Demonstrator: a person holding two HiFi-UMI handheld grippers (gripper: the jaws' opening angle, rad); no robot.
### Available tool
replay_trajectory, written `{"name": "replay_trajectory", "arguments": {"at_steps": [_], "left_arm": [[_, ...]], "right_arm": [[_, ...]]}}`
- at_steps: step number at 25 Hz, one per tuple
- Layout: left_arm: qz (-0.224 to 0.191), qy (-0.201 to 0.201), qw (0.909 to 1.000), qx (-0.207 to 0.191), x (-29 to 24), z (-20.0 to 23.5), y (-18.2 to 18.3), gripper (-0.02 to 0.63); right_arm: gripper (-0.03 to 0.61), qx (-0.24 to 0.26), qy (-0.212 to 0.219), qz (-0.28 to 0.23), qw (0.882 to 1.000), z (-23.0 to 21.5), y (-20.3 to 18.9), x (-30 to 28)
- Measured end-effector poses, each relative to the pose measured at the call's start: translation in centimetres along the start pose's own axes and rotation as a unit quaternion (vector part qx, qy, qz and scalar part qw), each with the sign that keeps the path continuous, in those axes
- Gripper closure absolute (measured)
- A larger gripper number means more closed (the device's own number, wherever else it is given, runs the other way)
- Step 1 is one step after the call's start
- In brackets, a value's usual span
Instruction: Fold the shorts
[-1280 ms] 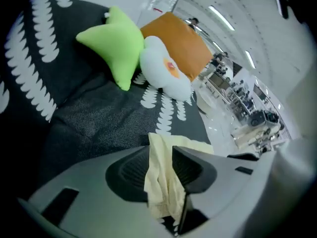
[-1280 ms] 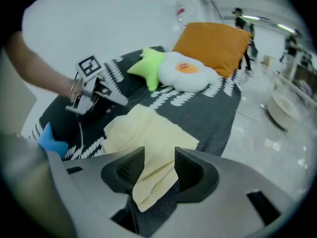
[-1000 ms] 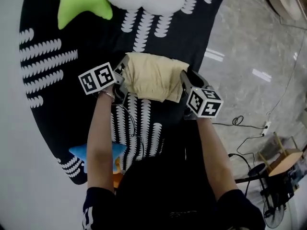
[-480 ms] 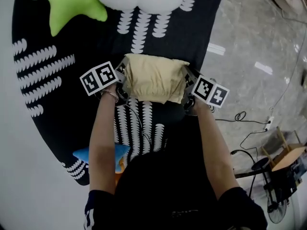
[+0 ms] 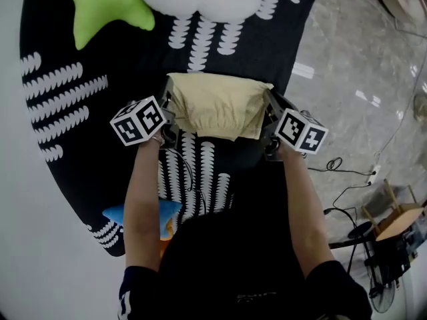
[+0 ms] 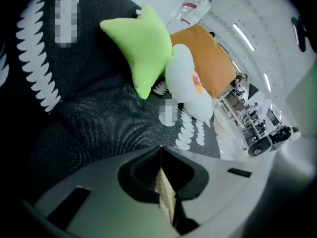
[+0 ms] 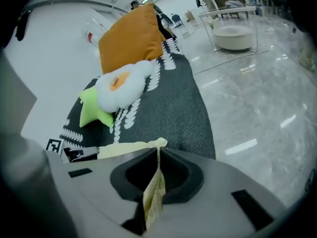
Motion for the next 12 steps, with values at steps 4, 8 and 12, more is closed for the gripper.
{"name": "replay_trajectory", "arguments": {"at_steps": [4,8,12], "left_arm": [[0.013,0.025,0.9993,-0.023,-3.2,1.6,-2.2,0.606],[0.012,0.045,0.9987,-0.022,-1.5,1.7,-0.2,0.578],[-0.007,0.059,0.9978,-0.029,6.9,4.7,-1.7,0.523]], "right_arm": [[0.548,-0.005,-0.002,0.020,1.000,-3.6,-0.2,-3.0],[0.458,0.007,0.016,0.015,1.000,-1.4,1.8,-2.4],[0.345,0.025,0.009,-0.015,1.000,1.7,-1.5,2.3]]}}
Point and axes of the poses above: the fingertips, and each gripper's own axes: x backward along the fingers, z to its left, y out of its top, the point moved 2 cm from there along x, backward along the fingers, and after that the axes turned 6 degrees about -y, right-handed, at the moved point
